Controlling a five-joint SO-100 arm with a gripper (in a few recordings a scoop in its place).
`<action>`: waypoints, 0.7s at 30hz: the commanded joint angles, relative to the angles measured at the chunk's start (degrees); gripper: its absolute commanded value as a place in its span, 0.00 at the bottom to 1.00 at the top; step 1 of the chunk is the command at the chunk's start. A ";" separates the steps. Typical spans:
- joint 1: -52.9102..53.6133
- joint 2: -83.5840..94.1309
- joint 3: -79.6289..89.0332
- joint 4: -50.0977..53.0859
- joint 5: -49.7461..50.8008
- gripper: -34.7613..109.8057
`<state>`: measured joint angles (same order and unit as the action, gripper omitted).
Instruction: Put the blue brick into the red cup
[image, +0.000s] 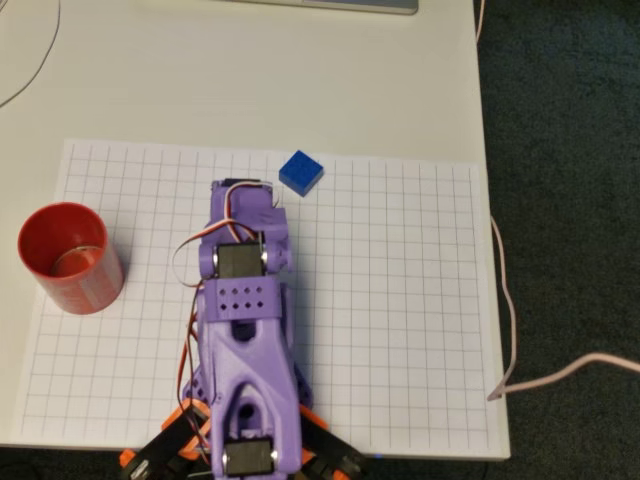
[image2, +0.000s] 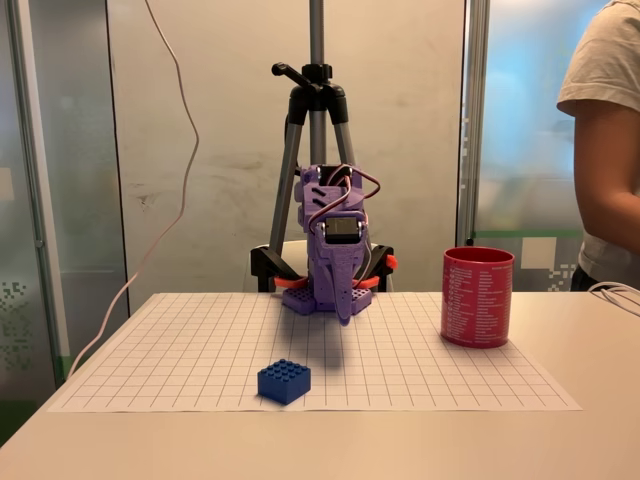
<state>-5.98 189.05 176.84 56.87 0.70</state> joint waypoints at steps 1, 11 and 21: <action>-0.44 0.18 -3.16 7.47 10.46 0.24; -0.70 0.18 -3.52 7.47 10.02 0.24; 12.48 -6.68 -36.47 14.15 9.58 0.24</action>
<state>0.79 183.87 157.15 68.20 8.61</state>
